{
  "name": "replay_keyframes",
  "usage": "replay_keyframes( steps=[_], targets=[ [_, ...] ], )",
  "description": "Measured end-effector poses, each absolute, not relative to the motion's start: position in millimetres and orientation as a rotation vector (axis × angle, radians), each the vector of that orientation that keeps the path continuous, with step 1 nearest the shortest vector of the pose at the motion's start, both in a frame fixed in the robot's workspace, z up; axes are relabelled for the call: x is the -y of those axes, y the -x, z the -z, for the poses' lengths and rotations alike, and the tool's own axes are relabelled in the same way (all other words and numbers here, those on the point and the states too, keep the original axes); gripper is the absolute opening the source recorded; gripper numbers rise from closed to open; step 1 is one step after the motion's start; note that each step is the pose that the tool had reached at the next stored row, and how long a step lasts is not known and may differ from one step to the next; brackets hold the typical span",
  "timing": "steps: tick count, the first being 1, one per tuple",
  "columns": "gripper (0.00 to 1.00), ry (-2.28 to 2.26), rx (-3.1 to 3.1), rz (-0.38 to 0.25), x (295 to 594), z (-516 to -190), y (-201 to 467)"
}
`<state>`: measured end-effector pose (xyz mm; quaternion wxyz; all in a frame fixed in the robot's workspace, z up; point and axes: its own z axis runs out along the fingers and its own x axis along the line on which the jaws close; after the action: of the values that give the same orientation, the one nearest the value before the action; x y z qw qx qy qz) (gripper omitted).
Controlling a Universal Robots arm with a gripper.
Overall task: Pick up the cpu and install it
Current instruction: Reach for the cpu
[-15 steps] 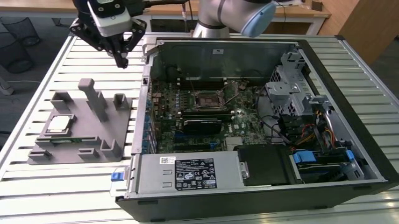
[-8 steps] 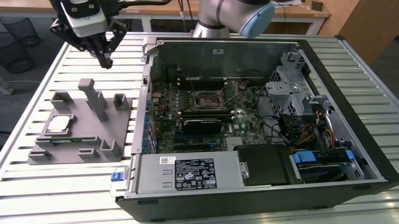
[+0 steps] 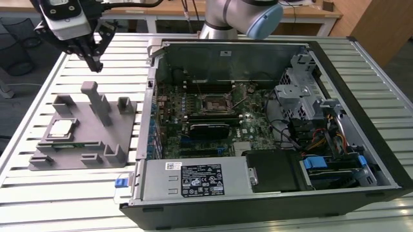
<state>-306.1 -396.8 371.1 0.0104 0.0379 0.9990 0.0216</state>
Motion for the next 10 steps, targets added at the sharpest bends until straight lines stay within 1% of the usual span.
replay_keyframes(
  steps=[10],
  targets=[
    [0.11, -0.118, -3.119, -0.067, 396.8, -368.3, 333.8]
  ],
)
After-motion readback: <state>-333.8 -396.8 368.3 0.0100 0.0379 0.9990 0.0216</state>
